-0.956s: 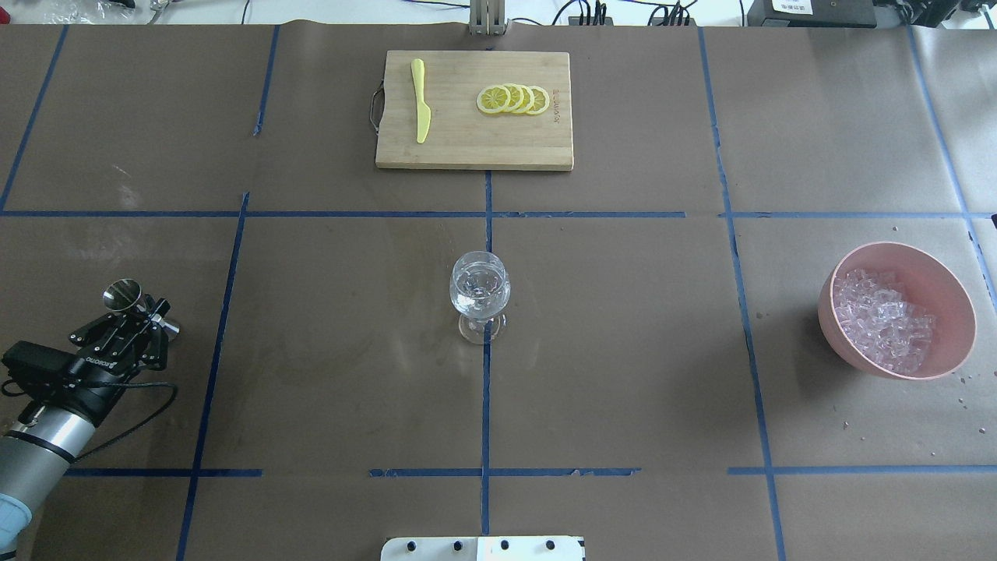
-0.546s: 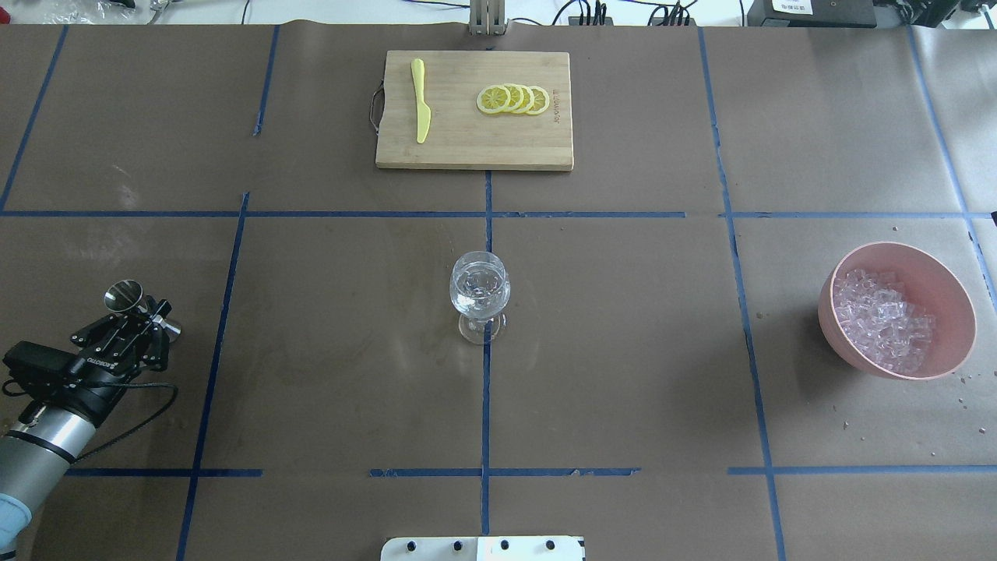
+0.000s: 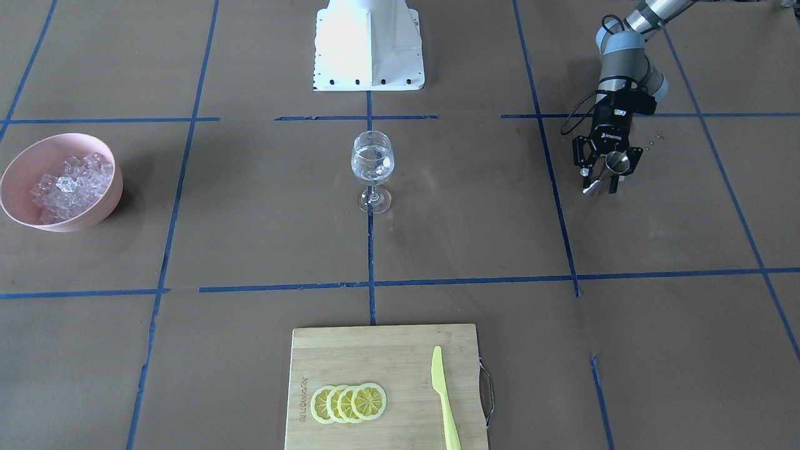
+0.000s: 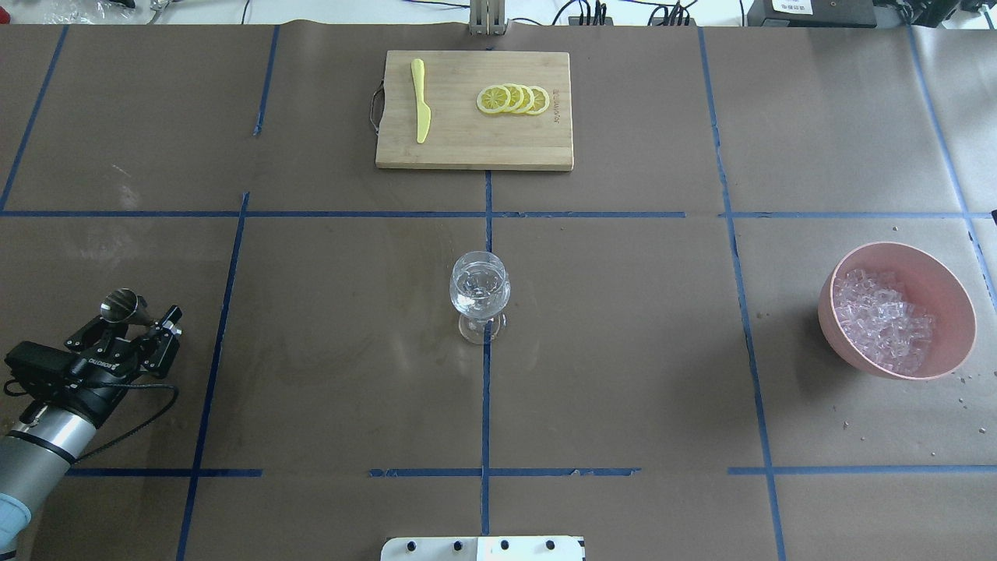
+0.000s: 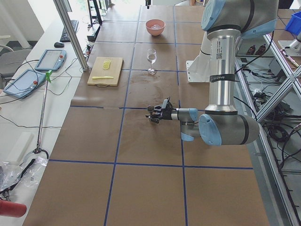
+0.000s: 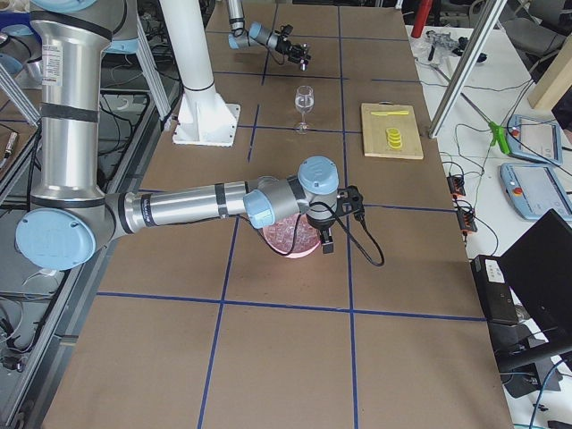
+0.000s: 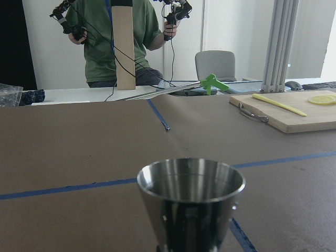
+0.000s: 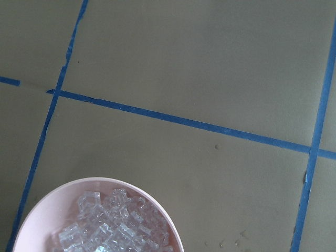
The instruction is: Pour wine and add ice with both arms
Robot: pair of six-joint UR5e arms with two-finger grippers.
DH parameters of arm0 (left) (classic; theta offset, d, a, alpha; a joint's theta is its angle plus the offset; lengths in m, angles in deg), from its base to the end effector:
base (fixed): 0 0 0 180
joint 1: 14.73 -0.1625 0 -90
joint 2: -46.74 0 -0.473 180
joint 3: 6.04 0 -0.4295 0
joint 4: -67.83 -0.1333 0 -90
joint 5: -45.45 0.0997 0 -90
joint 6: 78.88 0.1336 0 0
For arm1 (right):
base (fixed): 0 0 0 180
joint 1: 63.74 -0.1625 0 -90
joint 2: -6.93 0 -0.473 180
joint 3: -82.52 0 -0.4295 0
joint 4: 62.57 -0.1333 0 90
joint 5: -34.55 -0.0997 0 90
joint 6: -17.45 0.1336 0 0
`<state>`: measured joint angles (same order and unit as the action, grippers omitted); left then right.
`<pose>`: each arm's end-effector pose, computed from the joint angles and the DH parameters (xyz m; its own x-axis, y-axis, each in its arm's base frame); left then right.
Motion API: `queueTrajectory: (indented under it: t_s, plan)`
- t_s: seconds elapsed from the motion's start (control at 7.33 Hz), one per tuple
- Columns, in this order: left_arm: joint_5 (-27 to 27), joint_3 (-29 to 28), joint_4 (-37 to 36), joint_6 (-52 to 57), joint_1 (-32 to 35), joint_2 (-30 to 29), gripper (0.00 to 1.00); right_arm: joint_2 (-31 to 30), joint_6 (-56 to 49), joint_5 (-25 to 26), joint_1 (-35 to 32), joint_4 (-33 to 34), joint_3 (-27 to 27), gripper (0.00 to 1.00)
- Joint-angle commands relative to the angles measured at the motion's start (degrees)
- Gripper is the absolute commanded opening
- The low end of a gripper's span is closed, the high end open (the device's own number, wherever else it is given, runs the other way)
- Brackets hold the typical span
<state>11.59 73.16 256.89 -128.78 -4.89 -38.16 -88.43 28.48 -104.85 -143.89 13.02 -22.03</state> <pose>0.4083 -0.3187 0.6612 0.6744 0.2473 -0.6958 0.6186 0.3252 0.7152 -0.0552 -0.5040 0.6046 0.6083 -0.2305 0.7595 0.0411 0.9648 0.2598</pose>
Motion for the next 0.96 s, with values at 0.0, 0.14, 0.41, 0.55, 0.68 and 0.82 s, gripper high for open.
queueTrajectory:
  t_s: [0.0, 0.14, 0.41, 0.55, 0.68, 0.82]
  plan:
    - [-0.2, 0.2, 0.0, 0.2, 0.0, 0.0, 0.9, 0.0, 0.0, 0.0, 0.0, 0.0, 0.0, 1.0]
    - [-2.9, 0.5, 0.1, 0.2, 0.1, 0.3, 1.0, 0.0, 0.0, 0.0, 0.0, 0.0, 0.0, 1.0]
    - [-5.4, 1.7, -0.3, 0.4, 0.2, 1.2, 1.0, 0.0, 0.0, 0.1, 0.0, 0.0, 0.1, 1.0]
    - [-8.3, 2.2, -0.7, 0.6, 0.3, 3.2, 1.0, 0.0, 0.0, 0.1, 0.0, 0.0, 0.1, 1.0]
    - [-10.6, 4.2, -1.1, 0.8, 0.3, 5.5, 1.0, 0.0, 0.0, 0.1, 0.0, 0.0, 0.1, 1.0]
    - [-12.4, 5.9, -2.0, 0.8, 0.3, 7.6, 1.0, 0.0, 0.0, 0.1, 0.0, 0.0, 0.1, 1.0]
